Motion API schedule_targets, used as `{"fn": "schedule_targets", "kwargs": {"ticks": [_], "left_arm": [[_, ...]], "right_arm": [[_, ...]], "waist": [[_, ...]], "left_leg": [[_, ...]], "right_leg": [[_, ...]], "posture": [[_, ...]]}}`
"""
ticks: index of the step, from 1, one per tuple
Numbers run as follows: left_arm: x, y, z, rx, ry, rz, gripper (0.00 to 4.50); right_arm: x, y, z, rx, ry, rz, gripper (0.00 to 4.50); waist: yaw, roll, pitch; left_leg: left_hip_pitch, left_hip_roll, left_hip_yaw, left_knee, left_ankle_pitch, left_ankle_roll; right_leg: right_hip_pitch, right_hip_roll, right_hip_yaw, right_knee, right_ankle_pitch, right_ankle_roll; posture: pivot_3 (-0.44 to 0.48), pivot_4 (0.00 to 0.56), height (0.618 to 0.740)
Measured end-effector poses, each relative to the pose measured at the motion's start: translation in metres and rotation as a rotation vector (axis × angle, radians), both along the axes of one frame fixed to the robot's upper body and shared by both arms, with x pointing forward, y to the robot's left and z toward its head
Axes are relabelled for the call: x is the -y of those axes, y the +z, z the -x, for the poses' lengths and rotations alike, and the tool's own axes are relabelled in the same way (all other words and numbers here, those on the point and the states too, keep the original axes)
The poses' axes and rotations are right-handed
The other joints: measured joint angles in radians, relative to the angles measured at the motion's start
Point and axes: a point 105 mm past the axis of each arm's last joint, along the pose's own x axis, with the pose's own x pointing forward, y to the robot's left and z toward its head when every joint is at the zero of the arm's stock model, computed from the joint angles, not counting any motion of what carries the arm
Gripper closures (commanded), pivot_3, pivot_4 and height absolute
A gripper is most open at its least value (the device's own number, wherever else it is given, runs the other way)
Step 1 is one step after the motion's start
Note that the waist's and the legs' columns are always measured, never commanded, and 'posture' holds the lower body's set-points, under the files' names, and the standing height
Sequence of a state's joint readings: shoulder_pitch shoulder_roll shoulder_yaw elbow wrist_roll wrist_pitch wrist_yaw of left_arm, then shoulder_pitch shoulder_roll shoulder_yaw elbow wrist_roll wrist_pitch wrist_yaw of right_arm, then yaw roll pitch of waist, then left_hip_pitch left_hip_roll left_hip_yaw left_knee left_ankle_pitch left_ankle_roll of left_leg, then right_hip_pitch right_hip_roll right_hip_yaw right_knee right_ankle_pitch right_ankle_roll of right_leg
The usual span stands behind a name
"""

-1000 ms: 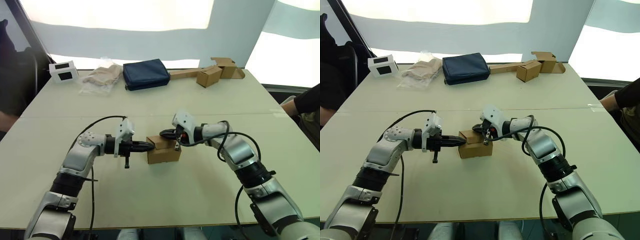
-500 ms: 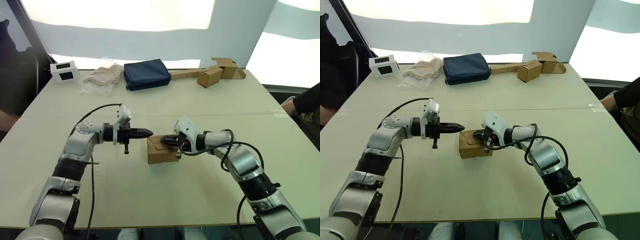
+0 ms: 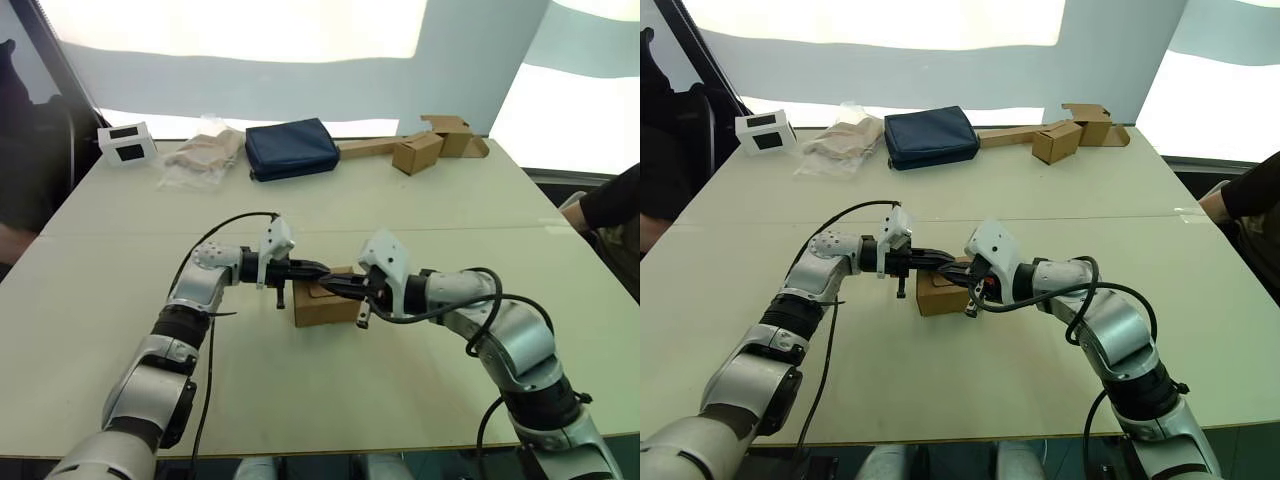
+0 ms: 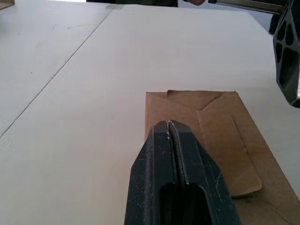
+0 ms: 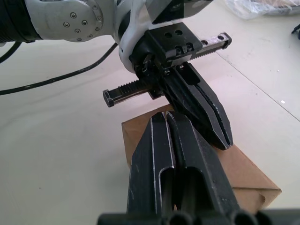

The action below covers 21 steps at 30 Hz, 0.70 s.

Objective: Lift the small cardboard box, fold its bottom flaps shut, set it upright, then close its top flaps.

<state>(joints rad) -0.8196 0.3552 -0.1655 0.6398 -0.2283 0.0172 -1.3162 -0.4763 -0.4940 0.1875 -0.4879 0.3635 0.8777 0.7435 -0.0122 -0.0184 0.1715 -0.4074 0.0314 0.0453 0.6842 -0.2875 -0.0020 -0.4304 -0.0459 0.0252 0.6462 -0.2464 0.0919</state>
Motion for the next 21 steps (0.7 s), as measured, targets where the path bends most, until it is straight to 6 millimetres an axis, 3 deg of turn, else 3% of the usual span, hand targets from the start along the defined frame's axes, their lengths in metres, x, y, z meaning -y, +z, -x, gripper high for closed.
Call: {"fn": "schedule_targets", "kwargs": {"ticks": [13,21], "left_arm": [[0.001,0.001,0.003,-0.016,-0.003,0.002,4.48],[-0.003,0.007,0.001,-0.054,0.026,0.036,4.48]], "right_arm": [[0.006,-0.027,-0.007,-0.098,-0.051,0.041,4.5],[0.003,-0.027,-0.014,-0.075,-0.044,0.057,4.5]], "waist": [[-0.001,0.0,0.0],[-0.002,0.0,0.0]], "left_leg": [[0.0,0.0,0.0,0.0,0.0,0.0],[0.0,0.0,0.0,0.0,0.0,0.0]], "right_leg": [[0.0,0.0,0.0,0.0,0.0,0.001],[0.0,0.001,0.0,0.0,0.0,0.001]], "posture": [[0.0,0.15,0.74],[0.0,0.15,0.74]]}}
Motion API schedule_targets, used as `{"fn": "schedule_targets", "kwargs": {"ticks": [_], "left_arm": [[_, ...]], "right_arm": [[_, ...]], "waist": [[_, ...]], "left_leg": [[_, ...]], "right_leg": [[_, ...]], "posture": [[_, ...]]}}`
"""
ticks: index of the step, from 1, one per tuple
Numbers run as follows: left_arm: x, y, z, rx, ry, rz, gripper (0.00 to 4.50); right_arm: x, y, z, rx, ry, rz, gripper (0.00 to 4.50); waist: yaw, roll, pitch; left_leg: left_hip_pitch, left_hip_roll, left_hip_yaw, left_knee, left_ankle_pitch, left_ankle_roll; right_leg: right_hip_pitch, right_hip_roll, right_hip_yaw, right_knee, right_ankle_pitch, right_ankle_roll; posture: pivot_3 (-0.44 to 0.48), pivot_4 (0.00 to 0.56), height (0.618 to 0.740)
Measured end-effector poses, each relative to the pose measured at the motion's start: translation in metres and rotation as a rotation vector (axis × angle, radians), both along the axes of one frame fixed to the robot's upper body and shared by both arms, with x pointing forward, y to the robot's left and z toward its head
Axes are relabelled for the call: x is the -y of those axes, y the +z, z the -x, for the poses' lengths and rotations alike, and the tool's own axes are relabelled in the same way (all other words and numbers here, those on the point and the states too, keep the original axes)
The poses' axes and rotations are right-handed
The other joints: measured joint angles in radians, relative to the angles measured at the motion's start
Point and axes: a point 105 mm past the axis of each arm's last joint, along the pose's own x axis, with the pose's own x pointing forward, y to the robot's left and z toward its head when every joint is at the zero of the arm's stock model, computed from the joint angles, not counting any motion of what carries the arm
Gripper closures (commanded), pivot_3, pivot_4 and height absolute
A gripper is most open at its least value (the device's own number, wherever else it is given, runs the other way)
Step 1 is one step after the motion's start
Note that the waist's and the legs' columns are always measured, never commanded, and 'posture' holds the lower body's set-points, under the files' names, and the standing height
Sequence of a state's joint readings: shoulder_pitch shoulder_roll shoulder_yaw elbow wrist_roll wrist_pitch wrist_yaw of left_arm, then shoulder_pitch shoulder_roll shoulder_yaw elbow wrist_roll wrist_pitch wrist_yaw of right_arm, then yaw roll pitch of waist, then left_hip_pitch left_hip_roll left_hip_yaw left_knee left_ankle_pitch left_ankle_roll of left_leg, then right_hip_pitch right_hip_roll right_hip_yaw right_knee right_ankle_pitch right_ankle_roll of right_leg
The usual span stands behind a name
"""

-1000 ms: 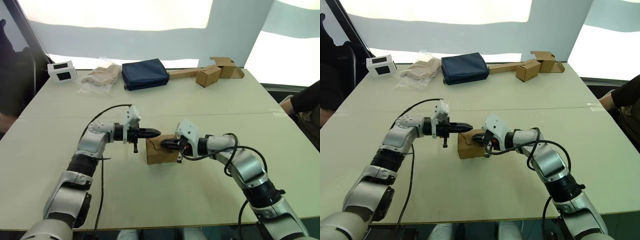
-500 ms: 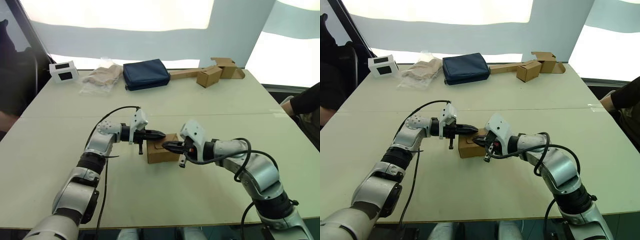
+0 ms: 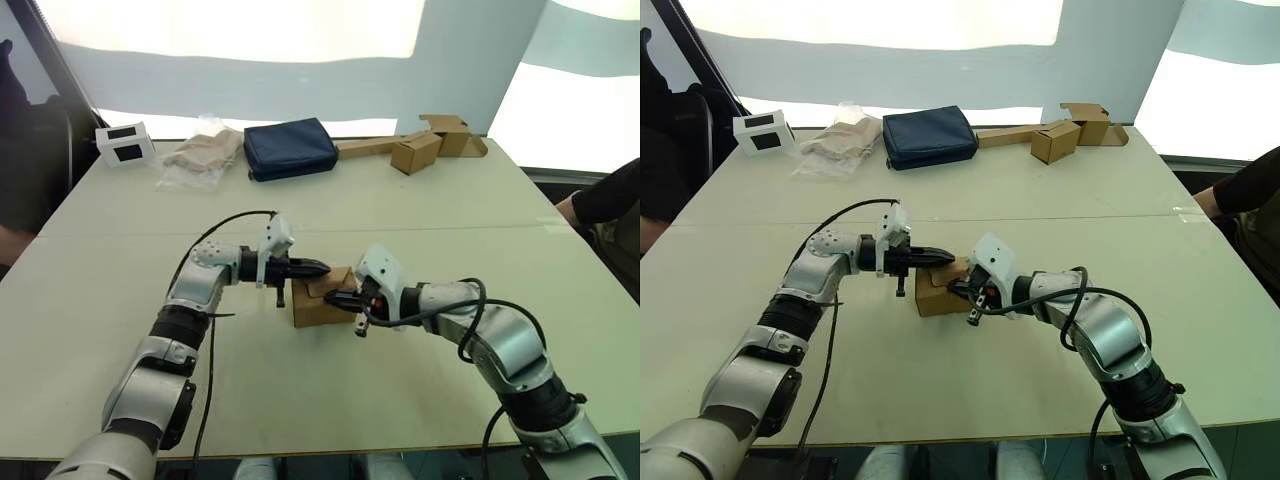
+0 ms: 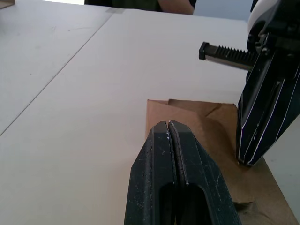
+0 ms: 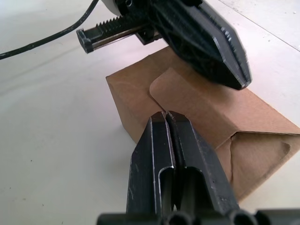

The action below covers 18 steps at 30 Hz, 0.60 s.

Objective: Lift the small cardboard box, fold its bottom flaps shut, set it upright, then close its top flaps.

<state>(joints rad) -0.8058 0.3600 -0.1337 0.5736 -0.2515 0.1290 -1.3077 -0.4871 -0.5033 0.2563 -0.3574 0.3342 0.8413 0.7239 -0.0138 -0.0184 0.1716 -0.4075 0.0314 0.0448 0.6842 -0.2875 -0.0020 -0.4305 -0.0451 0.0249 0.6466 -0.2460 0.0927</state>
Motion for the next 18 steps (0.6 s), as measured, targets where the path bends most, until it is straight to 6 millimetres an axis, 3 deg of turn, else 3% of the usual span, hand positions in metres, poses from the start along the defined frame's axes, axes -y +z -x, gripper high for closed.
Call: {"fn": "schedule_targets", "kwargs": {"ticks": [18], "left_arm": [[-0.002,0.002,0.003,0.02,-0.003,-0.011,4.48]], "right_arm": [[0.002,0.001,-0.015,0.034,-0.019,0.011,4.5]], "waist": [[0.0,0.0,0.0]], "left_leg": [[0.0,0.0,0.0,0.0,0.0,0.0]], "right_leg": [[0.0,0.0,0.0,0.0,0.0,0.0]], "posture": [[0.0,0.15,0.74]]}}
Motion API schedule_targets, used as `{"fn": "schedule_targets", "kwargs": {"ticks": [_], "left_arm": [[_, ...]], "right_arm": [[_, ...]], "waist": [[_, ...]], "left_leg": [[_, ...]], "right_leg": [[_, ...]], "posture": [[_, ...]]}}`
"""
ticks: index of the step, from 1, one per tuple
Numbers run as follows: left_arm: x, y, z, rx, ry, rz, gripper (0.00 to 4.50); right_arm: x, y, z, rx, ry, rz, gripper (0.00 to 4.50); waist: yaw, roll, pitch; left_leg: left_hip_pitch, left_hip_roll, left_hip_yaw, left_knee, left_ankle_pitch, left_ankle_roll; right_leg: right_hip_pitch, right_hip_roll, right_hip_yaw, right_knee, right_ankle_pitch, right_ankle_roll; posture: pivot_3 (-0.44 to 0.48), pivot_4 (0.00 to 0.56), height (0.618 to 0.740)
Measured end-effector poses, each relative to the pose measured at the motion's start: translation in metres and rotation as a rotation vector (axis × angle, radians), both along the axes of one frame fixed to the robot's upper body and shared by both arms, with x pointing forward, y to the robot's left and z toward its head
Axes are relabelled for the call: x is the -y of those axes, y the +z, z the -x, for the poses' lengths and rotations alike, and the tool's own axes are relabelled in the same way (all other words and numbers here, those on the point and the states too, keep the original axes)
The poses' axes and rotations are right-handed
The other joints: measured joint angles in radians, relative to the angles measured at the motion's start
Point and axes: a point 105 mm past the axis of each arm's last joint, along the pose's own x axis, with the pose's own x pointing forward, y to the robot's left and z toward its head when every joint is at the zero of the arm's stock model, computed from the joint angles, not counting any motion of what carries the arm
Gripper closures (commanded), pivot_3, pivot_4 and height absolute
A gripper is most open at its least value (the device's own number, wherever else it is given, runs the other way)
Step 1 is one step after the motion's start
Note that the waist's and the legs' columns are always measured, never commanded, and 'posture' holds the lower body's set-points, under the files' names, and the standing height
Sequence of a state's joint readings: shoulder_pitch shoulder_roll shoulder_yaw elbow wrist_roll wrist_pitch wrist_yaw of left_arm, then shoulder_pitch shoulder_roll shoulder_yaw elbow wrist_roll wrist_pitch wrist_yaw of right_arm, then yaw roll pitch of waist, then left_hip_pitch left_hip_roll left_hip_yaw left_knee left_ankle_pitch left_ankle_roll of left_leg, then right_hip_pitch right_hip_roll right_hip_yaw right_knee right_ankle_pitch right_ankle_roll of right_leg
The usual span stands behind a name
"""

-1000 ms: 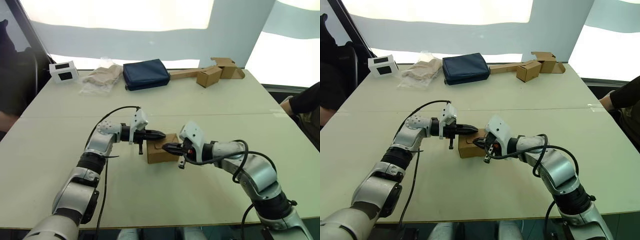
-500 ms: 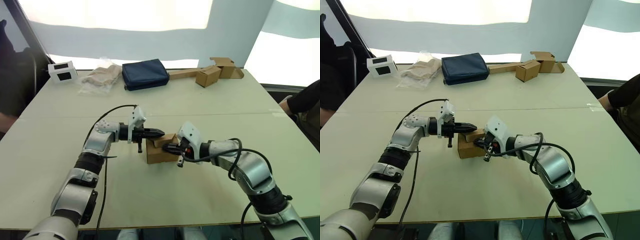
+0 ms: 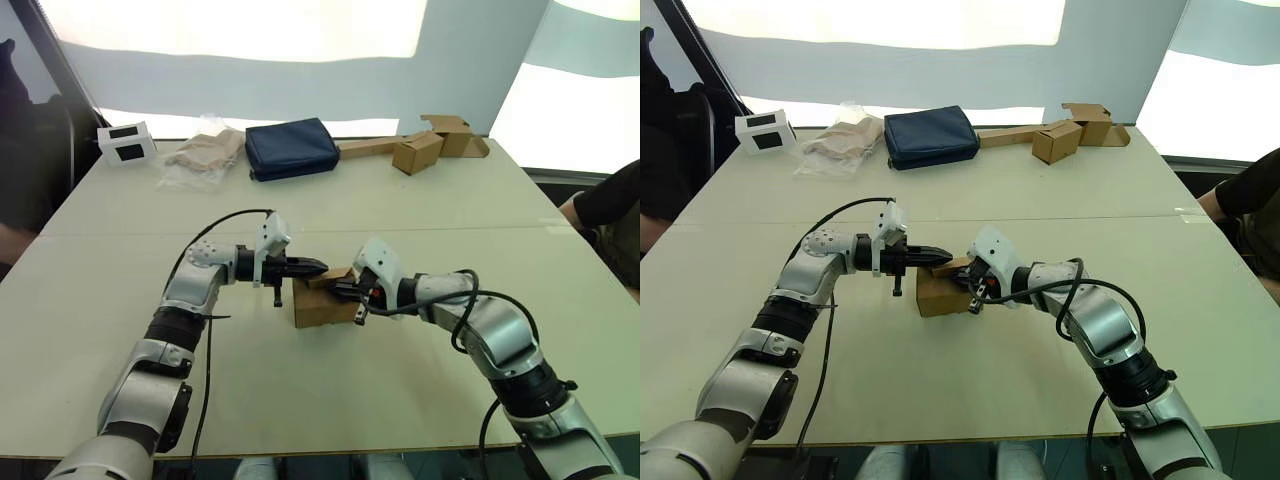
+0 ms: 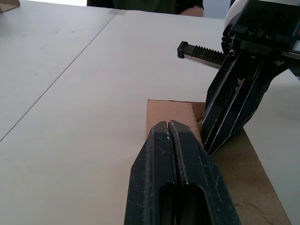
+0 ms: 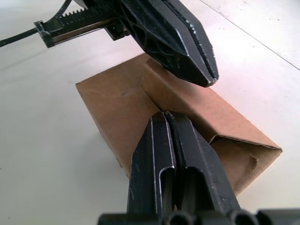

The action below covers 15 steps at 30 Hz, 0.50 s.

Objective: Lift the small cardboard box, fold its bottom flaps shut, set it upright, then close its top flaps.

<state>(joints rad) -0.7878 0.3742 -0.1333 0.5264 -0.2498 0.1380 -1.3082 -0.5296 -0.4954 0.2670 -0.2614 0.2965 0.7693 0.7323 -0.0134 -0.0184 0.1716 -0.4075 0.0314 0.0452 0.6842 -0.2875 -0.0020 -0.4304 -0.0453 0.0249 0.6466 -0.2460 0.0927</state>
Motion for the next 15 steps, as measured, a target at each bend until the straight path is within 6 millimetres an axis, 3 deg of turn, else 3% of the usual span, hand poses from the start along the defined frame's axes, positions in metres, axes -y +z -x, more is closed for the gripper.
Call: {"fn": "schedule_targets", "kwargs": {"ticks": [9,15], "left_arm": [[-0.003,-0.004,0.002,0.025,-0.011,-0.038,4.48],[-0.002,-0.009,0.006,0.061,-0.029,-0.075,4.48]], "right_arm": [[-0.002,0.003,0.004,-0.027,0.038,-0.023,4.5],[0.0,0.037,0.02,0.0,0.099,-0.138,4.5]], "waist": [[0.0,0.0,0.0],[0.001,0.0,0.0]], "left_leg": [[0.0,0.0,0.0,0.0,0.0,0.0],[0.0,0.0,-0.002,0.0,0.0,0.0]], "right_leg": [[0.0,0.0,0.0,0.0,0.0,0.0],[0.0,0.0,0.0,0.0,0.0,0.0]], "posture": [[0.0,0.15,0.74],[0.0,0.15,0.74]]}}
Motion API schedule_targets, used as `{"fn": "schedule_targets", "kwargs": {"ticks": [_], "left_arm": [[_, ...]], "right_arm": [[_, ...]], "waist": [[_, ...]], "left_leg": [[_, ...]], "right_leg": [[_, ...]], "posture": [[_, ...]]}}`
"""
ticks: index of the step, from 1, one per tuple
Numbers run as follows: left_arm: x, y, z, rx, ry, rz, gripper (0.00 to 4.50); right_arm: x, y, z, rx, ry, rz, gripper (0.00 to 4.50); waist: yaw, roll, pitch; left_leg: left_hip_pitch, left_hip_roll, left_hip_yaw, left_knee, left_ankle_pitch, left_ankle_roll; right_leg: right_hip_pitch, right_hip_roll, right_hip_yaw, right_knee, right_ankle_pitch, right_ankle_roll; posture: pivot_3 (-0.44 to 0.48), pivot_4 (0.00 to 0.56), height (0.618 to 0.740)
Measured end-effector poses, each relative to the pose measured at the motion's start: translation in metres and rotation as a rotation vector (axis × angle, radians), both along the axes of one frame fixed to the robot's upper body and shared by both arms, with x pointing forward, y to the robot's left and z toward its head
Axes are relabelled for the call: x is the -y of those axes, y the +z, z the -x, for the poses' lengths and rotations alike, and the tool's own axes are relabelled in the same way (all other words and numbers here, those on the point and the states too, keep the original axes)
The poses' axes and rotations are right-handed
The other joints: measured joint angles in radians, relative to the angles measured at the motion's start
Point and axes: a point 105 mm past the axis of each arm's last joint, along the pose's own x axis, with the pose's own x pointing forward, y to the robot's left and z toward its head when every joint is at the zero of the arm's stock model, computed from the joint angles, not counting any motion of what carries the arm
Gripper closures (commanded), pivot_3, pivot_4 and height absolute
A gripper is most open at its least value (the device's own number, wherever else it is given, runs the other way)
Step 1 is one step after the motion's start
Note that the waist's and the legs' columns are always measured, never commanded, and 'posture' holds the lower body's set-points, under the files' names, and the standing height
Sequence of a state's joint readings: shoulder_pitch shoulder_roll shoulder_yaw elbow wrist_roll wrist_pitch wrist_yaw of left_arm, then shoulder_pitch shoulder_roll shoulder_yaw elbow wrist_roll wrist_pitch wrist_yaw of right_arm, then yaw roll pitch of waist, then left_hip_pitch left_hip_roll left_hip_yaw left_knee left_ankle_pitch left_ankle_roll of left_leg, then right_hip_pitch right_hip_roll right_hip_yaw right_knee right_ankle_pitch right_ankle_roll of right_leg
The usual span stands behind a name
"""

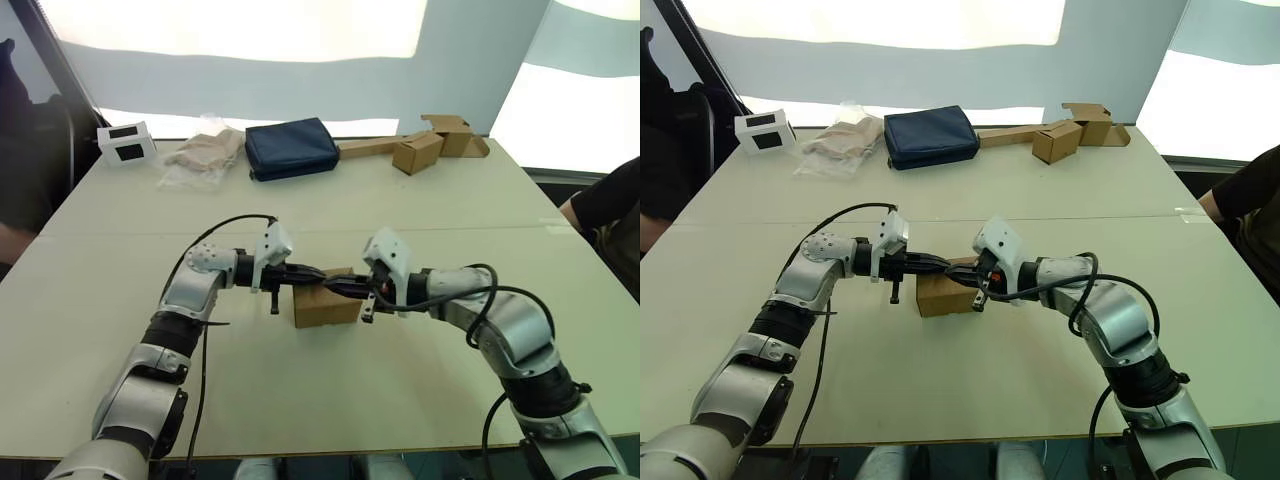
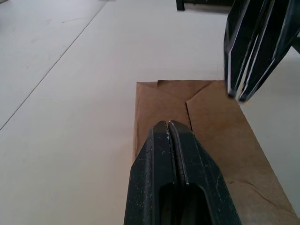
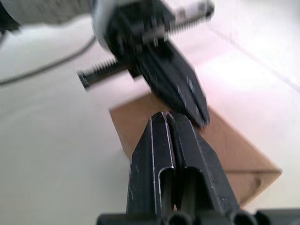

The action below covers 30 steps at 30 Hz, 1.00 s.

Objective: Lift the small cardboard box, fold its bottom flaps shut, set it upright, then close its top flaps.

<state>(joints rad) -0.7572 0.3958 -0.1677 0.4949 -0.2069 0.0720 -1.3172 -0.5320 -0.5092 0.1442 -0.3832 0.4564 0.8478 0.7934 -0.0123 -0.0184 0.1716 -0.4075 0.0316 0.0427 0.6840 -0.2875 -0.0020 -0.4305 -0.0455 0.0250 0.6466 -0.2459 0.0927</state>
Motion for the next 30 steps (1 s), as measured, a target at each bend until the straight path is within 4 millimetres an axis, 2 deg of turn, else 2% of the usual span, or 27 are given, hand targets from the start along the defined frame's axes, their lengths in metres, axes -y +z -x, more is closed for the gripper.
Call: {"fn": "schedule_targets", "kwargs": {"ticks": [5,9,14,17,20,23,30], "left_arm": [[0.001,0.003,0.003,0.0,0.0,0.004,4.48],[0.003,0.018,0.004,-0.007,0.013,0.062,4.48],[0.004,0.043,0.007,0.014,0.015,0.112,4.48],[0.001,0.046,0.01,0.026,0.014,0.096,4.48],[-0.005,0.034,0.011,0.003,0.039,0.065,4.48],[-0.006,0.011,0.015,-0.043,0.067,0.012,4.48],[-0.007,-0.008,0.017,-0.038,0.089,-0.048,4.48]], "right_arm": [[0.009,0.015,-0.003,0.021,-0.041,-0.035,4.5],[0.014,0.018,-0.006,0.035,-0.069,-0.034,4.5],[0.016,0.015,-0.011,0.039,-0.084,-0.027,4.5],[0.014,0.008,-0.015,0.034,-0.089,-0.007,4.5],[0.017,-0.004,-0.023,0.004,-0.109,0.008,4.5],[0.013,-0.023,-0.024,-0.061,-0.086,-0.007,4.5],[0.01,-0.046,-0.023,-0.096,-0.055,0.024,4.5]], "waist": [[0.0,0.0,0.0],[-0.002,0.0,0.0],[-0.002,0.0,0.0],[-0.003,0.0,0.0],[-0.002,0.0,0.0],[-0.002,0.0,0.0],[-0.001,0.0,0.0]], "left_leg": [[0.0,0.0,0.0,0.0,0.0,0.0],[0.0,0.0,0.0,0.0,0.0,0.0],[0.0,0.0,0.0,0.0,0.0,0.0],[0.0,0.0,0.0,0.0,0.0,0.0],[0.0,0.0,0.0,0.0,0.0,0.0],[0.0,0.0,0.0,0.0,0.0,0.0],[0.002,0.0,0.001,0.0,0.0,0.0]], "right_leg": [[0.0,0.0,0.0,0.0,0.0,0.0],[0.0,0.0,0.0,0.0,0.0,0.0],[0.0,0.0,0.0,0.0,0.0,0.0],[0.0,0.0,0.0,0.0,0.0,0.0],[0.0,0.0,0.0,0.0,0.0,0.0],[0.0,0.0,0.0,0.0,0.0,0.0],[0.001,0.0,0.0,0.0,0.0,0.0]], "posture": [[0.0,0.15,0.74],[0.0,0.15,0.74],[0.0,0.15,0.74],[0.0,0.15,0.74],[0.0,0.15,0.74],[0.0,0.15,0.74],[0.0,0.15,0.74]]}}
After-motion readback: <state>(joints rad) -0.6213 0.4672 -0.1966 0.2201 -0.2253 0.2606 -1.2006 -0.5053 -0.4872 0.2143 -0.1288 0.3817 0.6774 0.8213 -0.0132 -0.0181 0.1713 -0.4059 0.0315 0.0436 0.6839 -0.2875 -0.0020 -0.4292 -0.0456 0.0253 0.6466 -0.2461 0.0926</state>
